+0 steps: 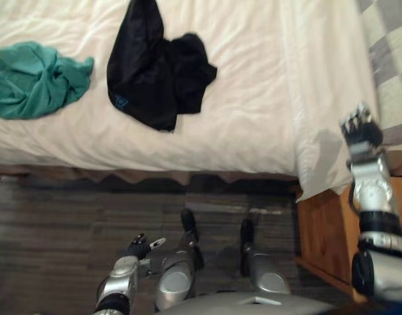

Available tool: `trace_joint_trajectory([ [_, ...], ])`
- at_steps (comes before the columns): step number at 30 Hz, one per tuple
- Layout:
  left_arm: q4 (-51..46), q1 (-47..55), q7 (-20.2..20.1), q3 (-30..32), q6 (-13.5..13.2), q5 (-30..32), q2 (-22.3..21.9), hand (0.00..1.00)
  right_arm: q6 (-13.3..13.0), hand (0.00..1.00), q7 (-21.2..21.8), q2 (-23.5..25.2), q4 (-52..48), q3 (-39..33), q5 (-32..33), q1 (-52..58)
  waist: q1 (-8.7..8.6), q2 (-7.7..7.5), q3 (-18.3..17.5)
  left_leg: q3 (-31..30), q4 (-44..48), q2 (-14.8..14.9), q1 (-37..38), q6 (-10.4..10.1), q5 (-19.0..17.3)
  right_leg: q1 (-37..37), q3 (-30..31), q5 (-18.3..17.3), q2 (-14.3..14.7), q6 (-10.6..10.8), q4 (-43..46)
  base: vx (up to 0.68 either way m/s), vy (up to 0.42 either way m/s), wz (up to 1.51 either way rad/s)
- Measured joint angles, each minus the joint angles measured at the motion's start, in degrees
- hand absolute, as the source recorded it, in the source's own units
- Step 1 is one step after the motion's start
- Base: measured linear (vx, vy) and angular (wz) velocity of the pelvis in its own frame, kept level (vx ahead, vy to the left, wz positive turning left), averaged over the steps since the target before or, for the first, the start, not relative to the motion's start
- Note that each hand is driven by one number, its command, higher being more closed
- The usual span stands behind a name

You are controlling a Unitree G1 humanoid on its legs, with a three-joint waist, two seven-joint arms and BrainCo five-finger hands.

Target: Tidy the bed and pick cloth on bed and put in laundry

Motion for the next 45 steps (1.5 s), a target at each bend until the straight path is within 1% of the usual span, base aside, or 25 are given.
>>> trace_joint_trajectory([
  [1, -0.4, -1.0, 0.6, 0.0, -0.9, -1.6, -1.1, 0.0, -1.5, 1.0, -0.1, -0.7, -1.9, -0.2, 2.3, -2.2, 0.24, 0.78, 0.8, -0.2, 1.8, 0.1, -2.6, 0.2, -0.5, -2.7, -0.3, -0.5, -0.3, -0.3, 1.8, 0.01, 0.026, 0.15],
  [2, -0.6, -1.8, 1.0, 0.0, -1.3, -2.7, -1.7, 0.0, -2.7, 1.0, -0.2, -0.9, -4.0, -0.3, 3.4, -2.9, 0.41, 1.04, 1.4, -0.4, 3.8, 0.3, -4.4, 0.2, -1.3, -4.2, -0.5, -1.2, -0.5, -0.3, 3.4, 0.0, 0.005, 0.2],
  [3, -1.2, -3.7, 1.9, -0.1, -2.0, -4.5, -2.8, 0.0, -4.9, 1.0, -0.2, -0.9, -8.5, -0.2, 4.9, -4.0, 0.65, 1.4, 2.9, -0.8, 9.3, 1.2, -8.4, 0.8, -3.2, -7.3, -0.6, -2.8, -0.9, -0.3, 7.5, -0.03, -0.029, 0.26],
  [4, -2.0, -5.5, 2.5, -0.2, -2.6, -6.0, -4.0, 0.0, -7.1, 1.0, -0.3, -0.8, -13.8, -0.1, 6.1, -4.3, 0.97, 1.94, 4.3, -1.5, 17.2, 2.5, -13.1, 1.0, -6.2, -10.9, -0.9, -5.3, -1.1, -0.4, 12.8, -0.05, -0.042, 0.25],
  [5, -2.3, -6.3, 2.6, -0.4, -3.0, -6.8, -4.5, 0.0, -8.2, 1.0, -0.5, -0.8, -16.2, 0.1, 6.6, -4.7, 1.12, 2.06, 4.9, -2.0, 20.9, 3.2, -15.4, 0.9, -7.9, -12.7, -1.0, -6.7, -1.1, -0.5, 15.8, -0.1, -0.06, 0.26],
  [7, -4.2, -8.3, 4.5, -1.4, -2.8, -8.3, -5.6, 0.0, -12.9, 1.0, -2.0, -0.7, -23.7, 0.5, 7.0, -5.9, 1.07, 2.12, 5.8, -3.9, 32.3, 5.3, -24.0, 1.0, -12.6, -20.8, -1.5, -11.9, -1.5, -1.0, 27.2, -0.11, -0.047, 0.26],
  [8, -4.5, -8.9, 4.8, -1.2, -2.9, -8.8, -5.4, 0.0, -14.2, 1.0, -2.7, -0.7, -25.2, 0.5, 7.0, -5.9, 1.11, 2.14, 5.8, -4.4, 34.5, 5.5, -25.9, 1.0, -13.3, -22.5, -1.6, -13.0, -1.6, -1.2, 29.5, -0.09, -0.047, 0.32],
  [9, -4.8, -10.1, 6.0, -1.2, -2.9, -9.2, -5.8, 0.0, -16.2, 1.0, -3.9, -0.4, -27.1, 0.5, 7.9, -6.3, 1.07, 2.19, 6.2, -5.3, 38.3, 5.8, -29.0, 1.0, -14.4, -25.6, -1.7, -15.2, -2.0, -1.3, 34.2, -0.08, -0.048, 0.25],
  [11, -6.7, -9.7, 6.6, -1.2, -2.4, -9.5, -5.1, 0.0, -17.9, 1.0, -6.3, 0.4, -27.4, 0.5, 8.5, -6.0, 1.41, 2.3, 6.8, -6.0, 43.4, 6.4, -32.3, 1.1, -16.3, -29.1, -1.5, -18.0, -2.6, -1.7, 40.2, -0.11, -0.069, 0.17],
  [12, -6.9, -9.7, 7.6, 0.4, -2.9, -10.3, -5.4, 0.0, -18.1, 1.0, -7.6, 1.4, -26.8, 0.5, 8.9, -6.0, 1.43, 2.38, 6.8, -6.2, 45.6, 7.0, -34.1, 1.0, -17.1, -31.1, -1.3, -19.3, -2.6, -2.0, 43.1, -0.13, -0.087, 0.04],
  [15, -6.9, -12.2, 8.7, 1.4, -2.9, -10.6, -5.3, 0.0, -18.4, 1.0, -9.2, 3.2, -26.4, 0.3, 9.0, -5.2, 1.2, 2.4, 6.9, -6.8, 48.3, 8.0, -38.3, 0.5, -17.8, -35.5, -1.3, -20.3, -2.1, -2.7, 46.5, -0.13, -0.09, -0.02],
  [17, -6.9, -14.0, 9.2, 2.7, -2.8, -10.6, -5.3, 0.0, -20.0, 1.0, -9.0, 4.8, -26.0, -0.5, 10.2, -3.4, 1.11, 2.34, 7.0, -7.0, 48.9, 8.5, -40.9, 0.5, -17.6, -38.6, -0.9, -20.5, -1.6, -2.7, 47.9, -0.11, -0.11, -0.02],
  [20, -6.7, -14.6, 10.0, 3.7, -2.7, -10.7, -5.3, 0.0, -21.4, 1.0, -8.6, 7.2, -23.2, -2.2, 12.6, -1.8, 1.13, 2.31, 7.0, -6.7, 48.9, 9.1, -41.7, 0.4, -17.2, -39.9, -0.6, -20.0, -1.3, -3.2, 48.0, -0.05, -0.094, -0.09],
  [22, -6.2, -15.3, 10.9, 5.2, -2.0, -11.3, -5.5, 0.0, -22.7, 1.0, -5.7, 8.7, -22.5, -4.1, 15.1, -1.0, 0.89, 2.29, 7.0, -6.6, 49.0, 9.5, -42.4, 0.0, -16.8, -40.6, -0.6, -19.8, -1.0, -3.5, 48.1, -0.02, -0.083, -0.05],
  [26, -5.7, -15.8, 11.3, 7.0, -1.6, -11.8, -5.8, 0.0, -23.3, 1.0, -1.0, 9.9, -19.2, -6.5, 18.3, -0.4, 0.95, 2.08, 7.0, -6.3, 49.0, 10.2, -42.4, 0.1, -16.8, -40.6, -0.5, -19.6, -0.3, -3.5, 47.5, 0.01, -0.074, -0.06],
  [28, -5.4, -15.8, 12.2, 7.9, -1.7, -13.0, -5.6, 0.0, -23.3, 1.0, 2.0, 10.9, -16.7, -7.8, 20.4, -0.2, 0.67, 1.37, 6.9, -6.0, 48.7, 10.4, -42.1, 0.5, -16.6, -40.4, -0.2, -19.2, 0.1, -3.5, 46.9, 0.03, -0.047, -0.1],
  [32, -4.5, -15.8, 12.4, 9.5, -1.8, -14.1, -5.7, 0.0, -22.4, 1.0, 5.8, 11.8, -12.3, -9.7, 23.0, 3.4, 0.56, 0.61, 6.8, -5.5, 47.6, 11.0, -39.9, 0.5, -16.5, -37.9, -0.1, -18.1, 0.6, -3.4, 44.6, 0.02, -0.042, -0.13],
  [34, -3.5, -15.7, 12.4, 9.4, -1.7, -14.2, -5.7, 0.0, -20.6, 1.0, 7.7, 12.8, -8.5, -9.9, 24.5, 6.8, 0.65, -0.11, 6.7, -3.7, 45.2, 11.1, -36.0, 0.2, -16.5, -34.8, 0.5, -16.9, 0.7, -3.5, 41.8, 0.02, -0.033, -0.27],
  [35, -3.2, -15.4, 12.3, 9.2, -1.5, -14.3, -6.1, 0.0, -19.2, 1.0, 7.8, 13.8, -5.4, -9.8, 24.8, 8.8, 0.46, -0.18, 6.6, -2.7, 43.5, 11.1, -33.4, 0.0, -16.4, -32.5, 0.9, -16.1, 1.0, -3.3, 39.7, 0.02, -0.025, -0.28],
  [37, -3.3, -15.0, 12.2, 9.1, -1.3, -14.3, -6.4, 0.0, -18.0, 1.0, 7.8, 15.2, -2.4, -9.8, 24.9, 11.8, 0.27, -0.18, 6.6, -2.0, 41.9, 11.2, -31.1, -0.1, -16.2, -30.3, 1.1, -15.4, 1.2, -3.5, 37.5, 0.02, -0.001, -0.2],
  [38, -3.2, -15.0, 12.2, 9.0, -1.0, -14.3, -7.0, 0.0, -17.3, 1.0, 7.7, 17.0, -0.5, -9.7, 24.8, 15.1, -0.12, -0.21, 6.5, -1.2, 40.2, 11.2, -29.2, 0.0, -16.2, -28.3, 1.1, -14.7, 1.4, -3.6, 35.3, 0.05, 0.01, -0.16],
  [41, -3.1, -14.2, 11.8, 9.0, -0.2, -15.1, -8.2, 0.0, -15.5, 1.0, 7.8, 20.9, 2.4, -9.6, 24.6, 23.0, -0.95, -0.2, 6.4, 1.0, 36.4, 11.3, -23.5, -0.3, -15.7, -22.7, 1.1, -13.3, 1.6, -3.2, 30.6, 0.09, 0.009, -0.13],
  [43, -3.1, -13.0, 10.8, 9.1, 0.0, -15.0, -8.3, 0.0, -14.2, 1.0, 8.4, 22.0, 4.0, -9.8, 23.5, 26.9, -1.35, -0.49, 5.4, 2.2, 34.6, 11.3, -20.0, -0.3, -15.7, -19.4, 1.3, -12.7, 1.7, -2.9, 28.2, 0.14, 0.023, -0.18],
  [44, -3.0, -11.9, 10.4, 9.1, 0.3, -15.0, -8.3, 0.0, -13.2, 0.0, 9.5, 22.7, 5.1, -10.2, 22.0, 29.2, -1.89, -0.7, 3.7, 2.6, 33.5, 11.2, -18.4, -0.5, -15.5, -17.7, 1.3, -12.2, 1.8, -2.8, 26.4, 0.15, 0.024, -0.17],
  [45, -3.0, -11.2, 9.8, 9.1, 0.5, -15.0, -8.3, 0.0, -12.7, 0.0, 10.1, 23.2, 5.4, -10.6, 20.3, 30.7, -1.98, -0.9, 2.2, 3.2, 32.6, 11.3, -17.1, -0.9, -15.3, -16.2, 1.4, -11.9, 2.0, -2.8, 25.0, 0.18, 0.015, -0.18],
])
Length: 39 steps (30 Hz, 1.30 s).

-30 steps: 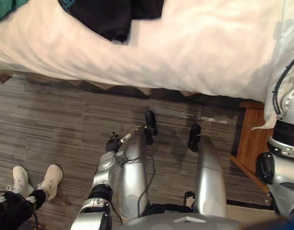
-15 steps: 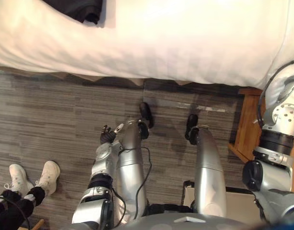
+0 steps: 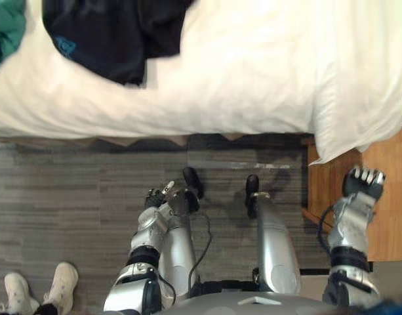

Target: Tidy the bed and pick cloth on bed and put in laundry

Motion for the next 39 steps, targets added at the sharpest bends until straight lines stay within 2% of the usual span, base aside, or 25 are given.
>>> trace_joint_trajectory([
  [2, 0.1, 0.8, -1.4, 0.1, 0.0, 0.0, -0.1, 0.0, 0.3, 0.0, -0.7, 0.1, 0.9, -0.5, -7.6, 2.3, 0.02, -0.39, -1.6, 0.7, -1.7, 0.0, 3.9, -0.2, 0.1, 4.0, 0.1, 0.4, 0.3, 0.2, -2.5, 0.18, 0.005, -0.16],
  [3, 0.6, 1.4, -1.8, 0.1, -0.1, 0.0, -0.1, 0.0, 0.3, 0.0, -3.1, 0.1, 2.1, -0.6, -15.6, 3.4, 0.03, -0.7, -2.9, 0.9, -2.6, 0.0, 6.3, -0.4, 0.0, 6.8, 0.0, 0.5, 0.4, 0.2, -4.3, 0.16, -0.001, -0.11],
  [6, 1.6, 3.7, -3.1, -0.1, 0.0, 0.0, 0.0, 0.0, 0.5, 0.0, -9.3, 0.4, 7.4, 1.6, -45.1, 7.1, 0.27, -1.55, -7.7, 1.7, -6.2, -0.6, 11.8, -1.6, -0.3, 12.9, -0.4, 0.9, 0.5, 0.3, -9.1, 0.18, -0.005, -0.05],
  [7, 1.6, 4.7, -3.5, -0.2, 0.1, 0.0, 0.0, 0.0, 0.8, 0.0, -9.4, 1.1, 8.8, 2.4, -49.4, 8.5, 0.4, -1.78, -8.8, 2.0, -7.7, -0.9, 13.7, -1.9, 0.0, 14.9, -0.6, 1.2, 0.3, 0.3, -10.7, 0.2, -0.013, 0.0],
  [10, 3.4, 7.5, -4.5, -0.4, 0.2, 0.9, -0.1, 0.0, 0.9, 0.0, -10.3, 3.5, 13.2, 4.1, -53.3, 12.3, 0.35, -1.67, -13.0, 2.3, -11.8, -2.4, 17.7, -2.6, 1.0, 19.2, -1.5, 1.7, -0.2, 0.8, -14.8, 0.22, -0.014, 0.06],
  [13, 7.7, 11.3, -5.8, -0.6, -1.2, 1.6, -0.1, 0.0, 0.9, 0.0, -11.4, 4.1, 20.0, 5.9, -60.6, 15.5, 0.2, -0.92, -16.2, 3.2, -20.1, -5.3, 25.4, -3.6, 3.7, 25.6, -2.7, 2.6, -1.2, 1.7, -19.8, 0.19, -0.025, 0.01],
  [16, 9.4, 13.8, -6.8, -0.6, -2.5, 3.0, -0.2, 0.0, 0.9, 0.0, -11.4, 4.2, 22.8, 7.5, -65.9, 16.9, 0.07, -0.02, -17.2, 3.6, -25.2, -6.3, 30.3, -4.4, 5.4, 29.0, -3.8, 2.9, -1.2, 2.0, -21.6, 0.13, -0.026, -0.05],
  [18, 11.2, 15.5, -7.8, -1.5, -3.6, 6.6, -0.3, 0.0, 0.9, 0.0, -9.5, 4.4, 24.8, 9.7, -68.3, 18.1, 0.09, 0.6, -18.5, 3.6, -29.3, -7.0, 33.8, -4.9, 7.0, 31.1, -4.4, 2.9, -0.9, 2.0, -22.2, 0.07, -0.016, 0.0],
  [22, 11.2, 18.1, -8.1, -1.7, -5.9, 10.2, -1.2, 0.0, -0.1, 0.0, -5.2, 5.3, 25.1, 14.3, -71.2, 19.3, 0.27, 0.4, -18.8, 3.5, -30.4, -7.3, 37.0, -5.0, 7.3, 34.0, -5.0, 2.9, -0.8, 2.0, -22.3, 0.01, 0.004, 0.01],
  [24, 11.2, 18.4, -8.1, -1.8, -7.8, 11.4, -1.4, 0.0, -1.4, 0.0, -3.9, 5.4, 24.9, 16.4, -73.0, 19.3, 0.35, -0.09, -18.5, 2.7, -22.7, -6.4, 35.0, -4.5, 3.8, 35.4, -5.3, 2.9, -1.6, 2.0, -22.2, -0.03, 0.013, 0.06],
  [26, 11.0, 19.2, -8.2, -2.1, -9.1, 11.8, -1.6, 0.0, -2.3, 0.0, -3.1, 4.2, 24.7, 18.2, -75.0, 19.3, 0.36, 0.55, -18.4, 1.4, -13.3, -4.3, 31.8, -4.1, -0.4, 35.8, -5.3, 2.3, -1.7, 2.1, -21.6, -0.12, 0.036, -0.02],
  [28, 10.9, 20.5, -8.2, -2.8, -10.5, 12.1, -1.6, 0.0, -3.4, 0.0, -2.0, 3.0, 24.6, 20.1, -77.8, 18.7, 0.03, 1.28, -18.1, 0.1, -10.4, -4.0, 30.8, -3.8, -2.3, 35.2, -5.3, 0.0, -2.3, 1.9, -19.0, -0.2, 0.102, 0.07],
  [29, 10.9, 20.6, -8.2, -4.2, -11.3, 12.1, -0.8, 0.0, -3.9, 0.0, -1.8, 2.6, 25.0, 20.7, -79.7, 18.5, 0.14, -0.1, -18.2, -0.6, -11.0, -5.0, 30.8, -3.5, -2.1, 34.6, -5.1, -0.9, -3.3, 1.6, -17.9, -0.17, 0.12, 0.19],
  [30, 10.6, 20.6, -8.2, -4.5, -11.8, 12.0, -0.4, 0.0, -4.2, 0.0, -1.6, 2.4, 25.4, 21.4, -80.8, 18.4, 0.24, -0.41, -18.1, -2.5, -9.5, -6.0, 30.5, -3.2, -2.1, 34.5, -5.0, -0.9, -4.4, 1.8, -17.5, -0.15, 0.136, 0.09],
  [31, 10.4, 20.7, -8.3, -4.6, -12.4, 11.5, -0.3, 0.0, -4.3, 0.0, -1.4, 1.7, 25.7, 21.7, -81.8, 18.3, 0.3, -0.4, -18.1, -4.8, -5.6, -5.9, 29.1, -1.9, -3.8, 34.3, -5.0, -0.9, -5.6, 1.8, -17.3, -0.1, 0.125, -0.03],
  [32, 10.5, 20.9, -8.2, -4.7, -12.6, 10.9, -0.3, 0.0, -4.4, 0.0, -1.3, 0.9, 26.1, 21.7, -82.4, 18.2, 0.02, -0.31, -18.0, -6.8, -1.5, -5.0, 28.0, -1.6, -5.3, 34.2, -4.7, -1.0, -6.7, 2.4, -17.1, -0.11, 0.178, -0.17],
  [34, 10.7, 21.3, -8.1, -6.6, -13.7, 9.9, 0.1, 0.0, -4.9, 0.0, -1.1, -1.2, 28.8, 22.4, -84.6, 18.2, -0.37, 0.31, -18.0, -12.6, 1.4, -2.1, 28.0, -2.6, -6.2, 33.2, -2.0, -0.3, -9.1, 4.8, -17.2, -0.08, 0.347, -0.29],
  [35, 10.7, 21.5, -8.1, -7.0, -13.7, 10.0, 0.1, 0.0, -4.9, 0.0, -1.0, -1.6, 29.4, 22.4, -84.6, 18.2, -0.44, 0.83, -18.3, -14.0, 0.8, -1.7, 28.1, -2.7, -6.2, 32.6, -1.5, 0.0, -9.5, 5.5, -17.2, -0.05, 0.541, -0.32],
  [36, 11.1, 21.6, -8.3, -8.6, -14.2, 10.0, -0.1, 0.0, -5.1, 0.0, -1.0, -2.8, 30.4, 22.4, -84.7, 18.4, -0.56, 2.47, -18.5, -16.9, -2.5, -1.3, 29.0, -5.7, -7.9, 31.3, -0.5, 0.7, -10.2, 7.7, -17.2, -0.02, 0.494, -0.3],
  [37, 11.6, 21.4, -8.9, -9.3, -14.5, 9.9, 0.1, 0.0, -5.1, 0.0, -1.1, -3.3, 31.8, 22.3, -85.3, 17.8, -0.81, 3.07, -18.2, -15.8, -3.8, -2.8, 29.5, -7.7, -10.4, 31.1, 0.3, 1.6, -11.7, 9.1, -17.9, 0.05, 0.47, -0.15],
  [38, 12.4, 21.1, -9.1, -10.4, -14.7, 10.0, 1.2, 0.0, -6.1, 0.0, -1.4, -2.5, 32.5, 22.4, -86.2, 17.5, -2.09, 2.08, -18.5, -15.7, -2.5, -4.9, 28.3, -7.5, -10.2, 31.6, 0.5, 4.4, -12.4, 10.5, -18.1, 0.1, 0.334, -0.06],
  [39, 12.9, 20.9, -9.6, -11.7, -14.7, 10.1, 2.1, 0.0, -6.1, 0.0, -1.6, -2.7, 32.7, 22.7, -86.9, 17.1, -2.19, 2.15, -18.5, -15.3, -1.9, -5.6, 28.0, -8.0, -10.6, 31.8, -2.2, 6.3, -12.9, 9.6, -19.1, 0.1, 0.294, -0.06],
])
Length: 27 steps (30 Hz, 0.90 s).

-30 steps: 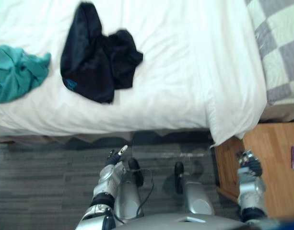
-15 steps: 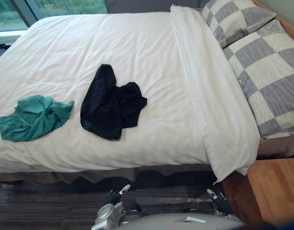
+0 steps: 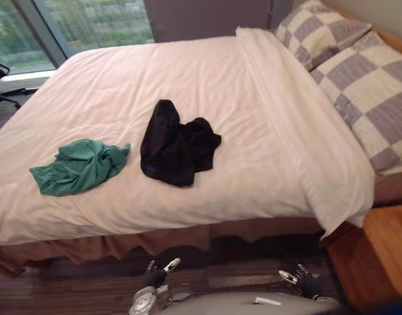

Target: Tidy the bed and pick cloth on bed and put in laundry

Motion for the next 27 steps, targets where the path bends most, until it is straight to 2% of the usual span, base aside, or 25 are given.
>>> trace_joint_trajectory([
  [1, 0.0, -0.1, -0.4, -0.2, 0.1, 0.0, 0.4, 0.0, 0.0, 0.0, 0.0, -0.1, 0.4, 0.4, -0.3, 0.0, 0.25, 0.07, 0.1, 0.2, 0.3, -0.3, 0.0, -0.4, -0.2, 0.0, -0.5, 2.4, -0.4, 0.3, -1.0, 0.02, 0.339, -0.21],
  [2, 0.1, -0.4, -0.7, -1.7, 0.3, 0.1, 0.7, 0.0, -0.3, 0.0, 0.0, -0.1, 0.7, 1.1, -0.7, -0.5, 0.28, 0.28, 0.0, 0.5, 0.2, -0.6, 0.0, -0.4, -0.3, -0.1, -1.1, 6.3, -0.7, -0.2, -1.9, -0.03, 0.326, -0.15],
  [4, 0.1, -0.6, -0.8, -3.7, 0.1, 1.1, 1.3, 0.0, -1.0, 0.0, 0.7, -1.1, 0.8, 2.8, -2.0, -1.0, 0.67, 1.08, 0.0, 2.2, -3.7, -0.5, 1.9, 1.8, 1.0, -0.8, -7.4, 12.5, -0.5, -6.6, -1.7, -0.02, 0.265, -0.17],
  [5, -0.1, -0.5, -0.8, -4.0, 0.0, 0.9, 1.1, 0.0, -1.6, 0.0, 1.3, -2.2, 0.8, 5.8, -2.7, -1.5, 1.16, 1.14, 0.0, 3.6, -6.8, -0.6, 3.3, 2.6, 2.6, -2.5, -13.6, 13.1, -0.7, -11.0, 1.1, 0.0, 0.214, -0.31],
  [6, 0.0, -0.7, -0.8, -4.4, 0.1, 1.0, 1.2, 0.0, -1.9, 0.0, 1.6, -3.0, 0.8, 8.2, -3.9, -2.4, 1.19, 1.05, 0.0, 4.1, -9.6, -0.6, 4.0, 3.2, 4.1, -4.5, -16.7, 9.4, 0.3, -11.3, 6.9, 0.01, 0.185, -0.24],
  [7, 0.0, -0.8, -0.7, -4.7, 0.2, 1.0, 1.4, 0.0, -1.9, 0.0, 1.6, -3.2, 0.8, 8.9, -4.4, -2.7, 1.09, 1.07, 0.0, 4.1, -10.8, -0.6, 4.1, 3.2, 4.9, -5.1, -17.0, 7.0, 1.8, -10.5, 9.2, 0.01, 0.135, -0.01],
  [8, 0.0, -1.0, -0.6, -5.8, 0.2, 1.1, 1.9, 0.0, -1.9, 0.0, 1.6, -3.4, 0.8, 9.9, -4.4, -3.0, 0.87, 1.08, 0.0, 3.7, -12.4, -0.8, 4.0, 3.3, 6.1, -5.5, -17.0, 3.2, 4.6, -9.9, 11.6, 0.03, 0.08, 0.13],
  [9, 0.0, -1.6, -0.6, -7.3, 0.3, 1.1, 2.3, 0.0, -1.9, 0.0, 1.6, -3.6, 0.8, 11.0, -4.4, -3.3, 0.7, 1.0, 0.0, 3.1, -14.0, -1.4, 4.0, 3.4, 7.5, -4.8, -16.9, -0.8, 8.3, -9.8, 11.2, 0.05, 0.054, 0.2],
  [10, 0.0, -2.1, -0.5, -8.7, 0.8, 1.1, 2.2, 0.0, -1.9, 0.0, 1.6, -3.8, 0.8, 12.2, -4.4, -3.3, 0.82, 0.81, 0.2, 2.9, -14.8, -2.8, 3.7, 3.3, 8.3, -2.8, -17.2, -2.9, 10.3, -9.7, 6.9, 0.04, 0.023, 0.12],
  [11, 0.0, -2.5, -0.5, -8.7, 1.2, 1.2, 2.1, 0.0, -1.9, 0.0, 1.7, -4.2, 0.9, 12.9, -4.3, -3.5, 0.92, 0.49, 0.3, 2.9, -15.0, -3.5, 3.7, 3.3, 8.4, -1.7, -16.9, -3.1, 10.4, -9.7, 4.8, 0.0, 0.019, 0.13],
  [13, -0.1, -3.1, -0.3, -9.2, 1.5, 1.8, 0.9, 0.0, -1.9, 0.0, 1.9, -4.4, 0.6, 13.2, -3.0, -3.5, 0.64, 0.79, 0.6, 1.6, -15.9, -4.8, 3.9, 3.4, 9.4, 0.6, -15.0, -4.7, 10.5, -10.1, 0.3, -0.03, -0.054, 0.26],
  [15, -0.1, -4.1, 1.0, -10.8, 1.7, 2.5, 1.0, 0.0, -1.1, 0.0, 2.7, -4.4, 0.5, 13.3, -0.4, -3.8, 0.63, 0.38, 1.7, 0.2, -15.3, -5.0, 3.2, 3.6, 10.1, 2.1, -15.4, -5.3, 10.9, -9.4, -1.5, -0.06, -0.139, 0.46],
  [17, -0.8, -5.1, 2.1, -11.0, 1.7, 2.8, 0.1, 0.0, -0.1, 0.0, 3.3, -4.9, 0.0, 13.3, 2.0, -4.3, 0.54, 1.17, 2.4, 0.0, -9.2, -3.8, -1.4, 3.0, 9.3, 1.4, -17.3, -5.6, 11.0, -9.4, -1.3, -0.11, -0.06, 0.52],
  [18, -2.1, -5.6, 2.5, -11.1, 1.4, 2.5, -0.2, 0.0, 0.4, 0.0, 2.8, -5.3, 0.0, 13.3, 2.5, -5.1, 0.52, 1.69, 4.1, 0.1, -3.7, -2.9, -4.8, 2.9, 9.2, 0.4, -18.2, -6.2, 11.1, -9.6, -0.4, -0.16, -0.035, 0.36],
  [19, -3.0, -5.6, 3.0, -11.1, 0.9, 2.1, -0.3, 0.0, 1.0, 0.0, 1.9, -5.7, -0.1, 13.3, 2.4, -5.9, 0.56, 2.72, 5.0, 0.6, -0.5, -2.2, -7.2, 2.1, 9.7, 0.2, -18.7, -6.7, 11.1, -10.3, 0.3, -0.14, -0.037, 0.3],
  [20, -3.6, -5.8, 3.2, -11.0, 0.5, 2.0, -0.2, 0.0, 1.4, 0.0, 0.5, -6.0, 0.0, 13.3, 2.5, -6.5, 0.53, 3.04, 6.1, 2.1, 1.2, -1.2, -8.6, 1.1, 10.3, -0.3, -19.2, -6.7, 10.9, -10.5, 1.0, -0.07, -0.001, 0.23],
  [21, -4.0, -5.9, 3.2, -10.8, -0.2, 2.1, -0.1, 0.0, 1.6, 0.0, -1.1, -6.1, -0.1, 12.8, 3.2, -6.8, 0.42, 2.98, 7.1, 5.3, 2.1, -0.2, -9.2, 1.3, 10.5, -1.2, -20.2, -6.7, 9.8, -10.4, 2.2, -0.05, 0.042, 0.18],
  [22, -4.0, -5.6, 3.2, -10.8, -1.0, 2.3, -0.1, 0.0, 1.6, 0.0, -2.0, -6.0, -0.2, 11.5, 4.4, -6.7, 0.55, 3.32, 7.4, 9.5, 2.2, 0.7, -9.1, 2.9, 9.6, -2.3, -20.3, -7.2, 8.9, -10.2, 4.2, -0.04, 0.06, 0.14],
  [24, -4.0, -4.7, 3.1, -10.7, -1.6, 2.3, -0.2, 0.0, 1.6, 0.0, -2.4, -5.8, -1.9, 9.1, 6.2, -6.4, 0.14, 3.87, 7.6, 11.9, -0.1, 1.4, -7.4, 4.0, 9.5, -4.0, -19.6, -9.2, 6.9, -9.0, 8.7, 0.02, 0.087, -0.01],
  [25, -4.0, -4.5, 3.2, -10.6, -1.6, 2.2, -0.1, 0.0, 1.8, 0.0, -2.4, -5.8, -2.2, 8.4, 6.3, -6.5, 0.09, 4.24, 7.4, 12.2, -1.2, 0.3, -6.8, 4.2, 9.3, -5.1, -18.8, -9.7, 5.9, -8.8, 10.4, 0.04, 0.133, -0.07],
  [26, -4.0, -4.5, 3.2, -10.2, -1.6, 2.0, 0.2, 0.0, 1.9, 0.0, -2.4, -5.5, -3.2, 7.7, 6.4, -7.0, -0.25, 3.69, 7.5, 12.6, -3.4, -2.3, -6.1, 5.0, 10.3, -6.6, -18.0, -10.5, 4.1, -7.6, 12.7, 0.02, 0.106, 0.18],
  [27, -4.1, -4.8, 3.2, -10.2, -1.7, 0.7, 0.1, 0.0, 1.9, 0.0, -1.9, -5.5, -3.7, 7.1, 5.9, -7.0, -1.19, 2.96, 7.7, 12.2, -4.4, -5.0, -6.3, 5.8, 12.1, -7.2, -17.6, -10.9, 0.8, -7.0, 13.9, 0.02, 0.168, 0.33],
])
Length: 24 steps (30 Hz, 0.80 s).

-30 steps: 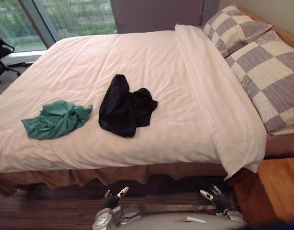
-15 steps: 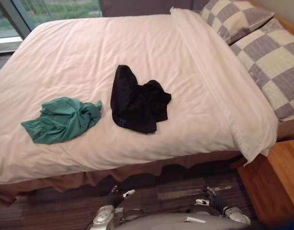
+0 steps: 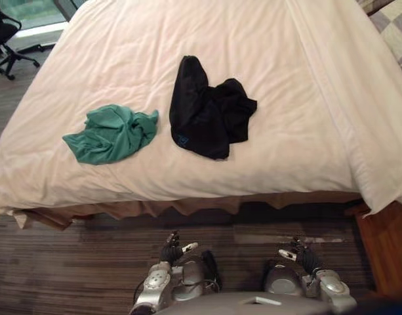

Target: Tidy the bed and pick cloth on bed and put in laundry

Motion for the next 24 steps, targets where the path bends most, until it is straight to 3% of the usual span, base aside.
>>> trace_joint_trajectory([
  [2, -0.5, -0.3, 0.0, 0.4, -0.2, -1.2, -0.2, 0.0, 0.0, 0.0, 0.3, 0.6, 0.4, -3.1, -0.8, 0.0, -0.48, -2.18, 0.3, -2.3, 3.1, -2.6, -1.6, -0.1, 0.4, -0.4, -0.1, 0.1, -5.6, 0.5, 1.7, 0.01, 0.18, 0.25],
  [4, -0.5, 0.6, 0.3, 0.5, -0.6, -3.5, 0.1, 0.0, -0.1, 0.0, 0.8, 0.2, 0.5, -5.4, -1.4, 0.1, -1.26, -1.25, -0.2, -4.8, 6.8, 4.1, -1.7, -1.3, -1.9, -0.2, 0.7, 0.1, -7.2, 0.8, 3.3, -0.01, 0.214, -0.05],
  [5, -0.5, 0.7, 0.6, 0.4, -0.8, -4.9, 0.0, 0.0, -0.4, 0.0, 1.1, -0.4, 0.6, -6.2, -2.6, 0.1, -2.02, -0.95, -0.4, -7.5, 7.2, 8.2, -1.6, -1.7, -2.0, -0.1, 1.0, 0.1, -8.8, 1.7, 4.7, -0.02, 0.325, 0.04],
  [6, -0.5, 0.5, 0.8, 0.4, -1.2, -5.8, 0.0, 0.0, -1.0, 0.0, 1.3, -1.0, 1.2, -6.3, -4.1, 0.2, -2.0, -0.93, -0.4, -10.8, 7.0, 10.7, -1.6, -1.9, -1.7, -0.3, 1.9, -0.1, -10.8, 4.0, 6.2, -0.03, 0.379, 0.06],
  [8, -0.5, 0.6, 0.7, -0.3, -1.3, -6.5, -0.5, 0.0, -1.8, 0.0, 1.5, -1.9, 2.8, -6.3, -5.8, 0.3, -2.04, -0.39, -0.7, -15.1, 6.4, 12.0, -1.2, -2.6, -1.4, -0.5, 2.8, 0.2, -12.9, 7.2, 7.2, -0.01, 0.515, 0.08],
  [9, -0.5, 0.8, 0.5, -0.6, -1.4, -7.0, -1.5, 0.0, -2.2, 0.0, 1.6, -2.3, 3.5, -6.1, -6.8, 0.7, -1.96, 1.16, -1.3, -16.2, 5.1, 12.2, -0.5, -5.4, -0.7, 0.3, 3.4, 1.3, -13.8, 8.5, 6.6, 0.03, 0.644, 0.16],
  [10, -0.5, 1.0, 0.4, -0.6, -1.7, -7.0, -1.9, 0.0, -3.4, 0.0, 1.3, -2.4, 3.4, -6.2, -6.9, 1.2, -2.03, 2.53, -1.7, -16.0, 4.4, 12.2, 0.4, -10.6, -3.6, 1.8, 3.1, 2.9, -13.8, 8.6, 5.0, 0.06, 0.77, 0.3],
  [11, -0.3, 0.3, 0.1, -0.6, -1.8, -6.9, -0.9, 0.0, -3.5, 0.0, 1.3, -0.7, 4.1, -6.2, -7.0, 1.1, -1.84, 1.2, -1.3, -15.8, 6.8, 10.8, 0.0, -12.2, -7.0, 3.9, 3.5, 5.7, -15.4, 8.3, 2.3, 0.01, 0.908, 0.24],
  [12, -0.8, -0.4, 0.1, -0.3, -1.8, -4.4, 0.6, 0.0, -3.9, 0.0, 2.4, 0.9, 4.5, -4.9, -7.2, 0.6, -0.54, -0.09, -1.8, -14.7, 9.2, 9.2, -1.3, -9.9, -9.7, 5.1, 2.3, 15.7, -15.9, 3.7, -3.7, 0.0, 0.866, 0.01],
  [13, -0.9, -0.4, 0.1, -0.1, -1.8, -3.4, 0.8, 0.0, -4.0, 0.0, 2.8, 0.9, 4.5, -3.5, -7.3, 0.2, 0.87, -0.11, -2.2, -13.1, 9.0, 9.5, -1.2, -8.8, -10.0, 5.0, 1.1, 19.5, -15.6, -1.4, -5.8, -0.03, 0.668, -0.43],
  [14, -1.2, -0.3, 0.2, 0.6, -1.8, -2.3, 1.0, 0.0, -4.3, 0.0, 3.6, 0.9, 4.9, -1.9, -7.1, -0.7, 2.8, 0.06, -2.3, -11.1, 7.6, 9.6, -0.3, -7.5, -9.8, 3.5, -2.2, 22.8, -15.3, -8.2, -6.0, 0.02, 0.433, -0.57],
  [15, -1.3, 0.3, 0.9, 1.9, -1.6, -2.1, 2.0, 0.0, -5.5, 0.0, 4.1, 2.0, 4.8, 1.8, -7.0, -1.3, 3.57, -0.54, -2.6, -10.3, 4.5, 9.6, 1.3, -5.8, -8.6, 2.6, -5.1, 19.2, -12.5, -6.1, -2.0, 0.05, 0.465, -0.37],
  [16, -1.2, 0.7, 1.0, 1.7, -0.9, -2.0, 3.6, 0.0, -7.1, 0.0, 4.8, 3.6, 3.6, 5.3, -7.1, -1.2, 3.29, -1.18, -2.9, -10.3, -0.3, 9.4, 3.0, -4.7, -6.4, 3.0, -6.5, 13.3, -6.1, -3.0, 0.6, 0.06, 0.414, -0.05],
  [17, -1.1, 0.6, 0.9, 1.7, -0.7, -2.0, 4.2, 0.0, -7.7, 0.0, 5.1, 4.6, 2.7, 6.7, -7.1, -1.1, 3.24, -1.37, -3.0, -10.3, -2.6, 9.1, 3.7, -4.0, -5.4, 3.0, -6.5, 11.1, -2.9, -2.8, 1.3, 0.06, 0.353, 0.23],
  [18, -1.1, 0.1, 0.2, 1.6, -0.5, -2.0, 4.5, 0.0, -8.3, 0.0, 5.3, 6.1, -0.1, 9.5, -7.4, -0.6, 3.19, -1.6, -3.2, -10.4, -7.6, 7.8, 4.9, -3.0, -2.9, 2.8, -6.3, 6.9, 3.6, -2.1, 1.0, 0.05, 0.287, 0.29],
  [19, -1.1, -0.5, -0.4, 1.1, -0.5, -1.9, 4.0, 0.0, -8.3, 0.0, 5.4, 6.6, -3.1, 12.2, -7.3, -0.2, 3.04, -1.59, -3.2, -10.5, -11.6, 5.7, 5.3, -1.8, -0.6, 2.5, -5.2, 3.8, 8.1, -2.2, -1.7, 0.05, 0.296, 0.32],
  [20, -1.1, -0.7, -0.6, 0.4, -0.5, -1.9, 3.7, 0.0, -8.2, 0.0, 5.3, 6.8, -4.3, 13.1, -7.2, 0.1, 2.9, -1.65, -3.3, -10.6, -12.9, 4.6, 5.3, -1.8, 0.6, 2.5, -3.8, 2.9, 9.8, -2.6, -4.2, 0.08, 0.237, 0.34],
  [21, -1.1, -0.8, -0.6, -0.9, -0.2, -1.8, 3.0, 0.0, -7.8, 0.0, 5.2, 7.3, -5.3, 13.9, -6.7, 0.5, 2.81, -2.17, -3.6, -10.5, -14.4, 2.2, 5.2, -0.8, 1.9, 3.3, -0.5, 2.1, 11.5, -4.8, -9.3, 0.07, 0.178, 0.28],
  [22, -1.1, -1.0, -0.3, -1.2, 0.2, -0.9, 1.6, 0.0, -7.1, 0.0, 4.9, 7.3, -4.9, 14.0, -6.7, 0.6, 2.47, -1.0, -3.2, -10.4, -15.3, 1.2, 5.3, 0.0, 2.7, 4.3, 0.5, 3.8, 11.6, -4.8, -11.1, 0.07, 0.136, 0.22],
  [24, -1.1, 0.1, 0.0, -2.5, 0.3, -0.8, 0.6, 0.0, -6.4, 0.0, 4.3, 7.8, -4.8, 14.3, -6.7, 0.5, 1.93, -0.97, -3.3, -10.2, -16.7, 0.2, 7.0, 0.4, 3.0, 6.0, 0.6, 4.3, 11.0, -4.1, -12.4, 0.1, 0.119, 0.04],
])
